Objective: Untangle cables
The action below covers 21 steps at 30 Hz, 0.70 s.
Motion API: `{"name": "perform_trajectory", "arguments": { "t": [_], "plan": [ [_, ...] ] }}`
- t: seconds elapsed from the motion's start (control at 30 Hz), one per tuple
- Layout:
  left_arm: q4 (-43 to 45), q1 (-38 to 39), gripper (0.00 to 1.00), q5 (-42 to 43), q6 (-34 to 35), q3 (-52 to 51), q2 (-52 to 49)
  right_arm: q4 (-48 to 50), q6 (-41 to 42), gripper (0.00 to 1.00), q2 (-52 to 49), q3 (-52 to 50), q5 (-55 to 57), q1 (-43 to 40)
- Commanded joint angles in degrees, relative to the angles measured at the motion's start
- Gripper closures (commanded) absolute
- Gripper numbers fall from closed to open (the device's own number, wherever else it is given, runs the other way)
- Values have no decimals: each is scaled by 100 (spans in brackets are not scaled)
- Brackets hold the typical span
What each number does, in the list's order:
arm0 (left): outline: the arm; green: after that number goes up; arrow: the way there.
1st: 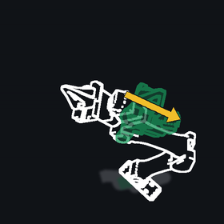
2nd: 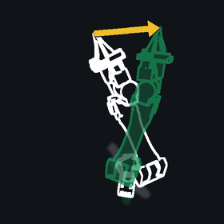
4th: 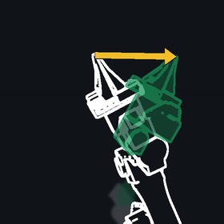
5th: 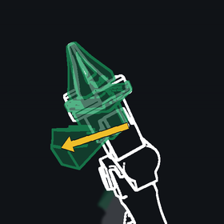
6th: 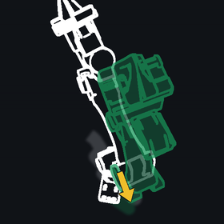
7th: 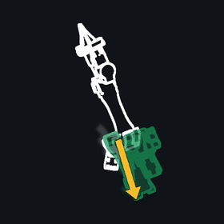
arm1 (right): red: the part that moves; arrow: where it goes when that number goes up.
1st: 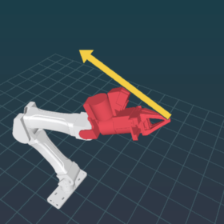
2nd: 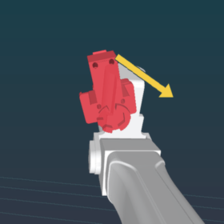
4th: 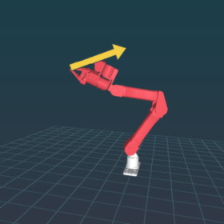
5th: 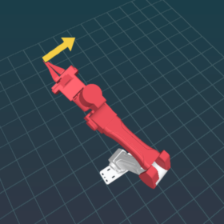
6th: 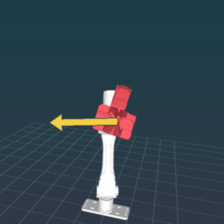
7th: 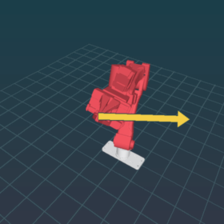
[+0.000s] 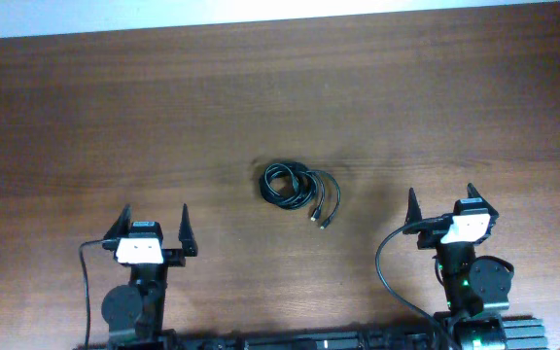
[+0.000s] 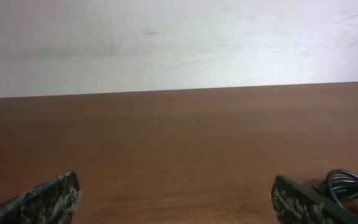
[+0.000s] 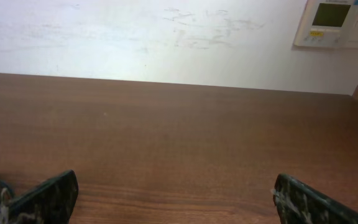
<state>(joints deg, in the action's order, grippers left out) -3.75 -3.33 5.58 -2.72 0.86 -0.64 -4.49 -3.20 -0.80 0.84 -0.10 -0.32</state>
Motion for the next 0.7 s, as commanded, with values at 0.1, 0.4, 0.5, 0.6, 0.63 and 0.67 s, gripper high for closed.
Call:
{"name": "perform_trajectory", "arguments": {
  "t": [0.1, 0.4, 0.5, 0.6, 0.63, 0.67],
  "plan": [
    [898, 20, 1, 1915, 284, 437, 24, 0, 2, 1, 39, -52, 9, 26],
    [-407, 20, 1, 2577, 748, 2645, -1716, 0, 2, 1, 39, -52, 9, 26],
    [-1128, 26, 1, 3521, 1054, 3904, -3375, 0, 2, 1, 39, -52, 9, 26],
    [-2468, 37, 1, 3849, 1110, 4955, -4531, 0, 2, 1, 39, -52, 9, 26],
    [-2459, 35, 1, 4063, 1106, 5010, -4721, -2, 2, 1, 39, -52, 9, 26],
    [-2586, 35, 1, 4113, 1106, 5007, -4898, 0, 2, 1, 39, -52, 9, 26]
  ]
}}
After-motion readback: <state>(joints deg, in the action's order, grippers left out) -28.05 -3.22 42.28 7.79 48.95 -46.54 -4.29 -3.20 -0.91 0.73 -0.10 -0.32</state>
